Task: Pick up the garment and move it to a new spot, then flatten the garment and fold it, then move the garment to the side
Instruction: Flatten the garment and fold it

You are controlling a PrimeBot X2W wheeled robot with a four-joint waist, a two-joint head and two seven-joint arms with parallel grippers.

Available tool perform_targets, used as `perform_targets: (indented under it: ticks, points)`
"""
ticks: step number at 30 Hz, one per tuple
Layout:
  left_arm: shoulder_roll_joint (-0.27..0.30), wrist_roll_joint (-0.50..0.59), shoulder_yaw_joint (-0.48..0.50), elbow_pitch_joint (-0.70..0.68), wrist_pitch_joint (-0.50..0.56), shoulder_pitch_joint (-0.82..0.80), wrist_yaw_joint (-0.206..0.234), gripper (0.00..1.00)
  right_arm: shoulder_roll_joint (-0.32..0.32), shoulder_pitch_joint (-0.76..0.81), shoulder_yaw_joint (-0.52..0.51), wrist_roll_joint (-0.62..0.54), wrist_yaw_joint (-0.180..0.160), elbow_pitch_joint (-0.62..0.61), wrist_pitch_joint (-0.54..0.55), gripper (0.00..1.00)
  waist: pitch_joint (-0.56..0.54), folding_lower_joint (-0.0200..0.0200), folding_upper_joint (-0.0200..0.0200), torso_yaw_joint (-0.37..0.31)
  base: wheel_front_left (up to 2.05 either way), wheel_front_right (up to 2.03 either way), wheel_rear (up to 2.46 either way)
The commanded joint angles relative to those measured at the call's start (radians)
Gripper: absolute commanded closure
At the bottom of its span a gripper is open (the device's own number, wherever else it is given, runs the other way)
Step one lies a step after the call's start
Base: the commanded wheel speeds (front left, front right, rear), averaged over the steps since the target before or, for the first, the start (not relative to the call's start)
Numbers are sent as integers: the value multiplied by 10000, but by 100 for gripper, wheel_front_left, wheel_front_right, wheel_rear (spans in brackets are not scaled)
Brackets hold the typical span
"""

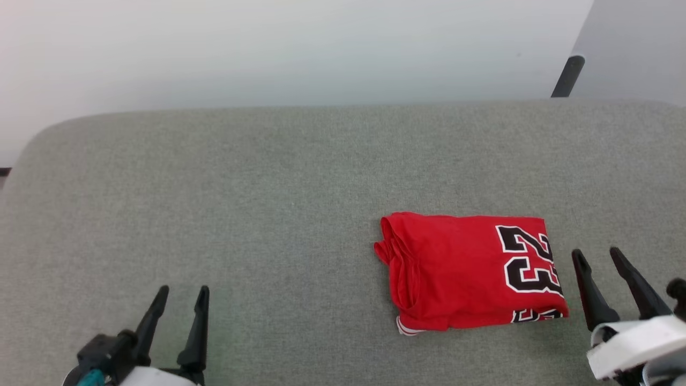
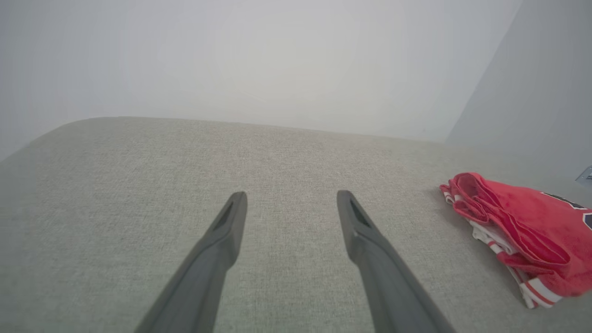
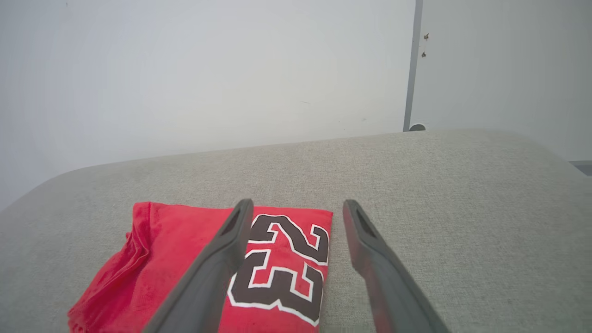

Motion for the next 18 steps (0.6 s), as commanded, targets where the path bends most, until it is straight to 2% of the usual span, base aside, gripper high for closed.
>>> perform_targets:
  ticks: [1,18]
  points:
    - [-24,194,100,-119,14,256,-20,0,-19,297,-134,-62,2,-121,-63,0,-224,0,-1,84,0,0,0]
    - [-373,871,900,-1591,14,1686,-20,0,471,1850,-1128,-803,2,-2058,456,0,-154,0,-1,440,0,0,0]
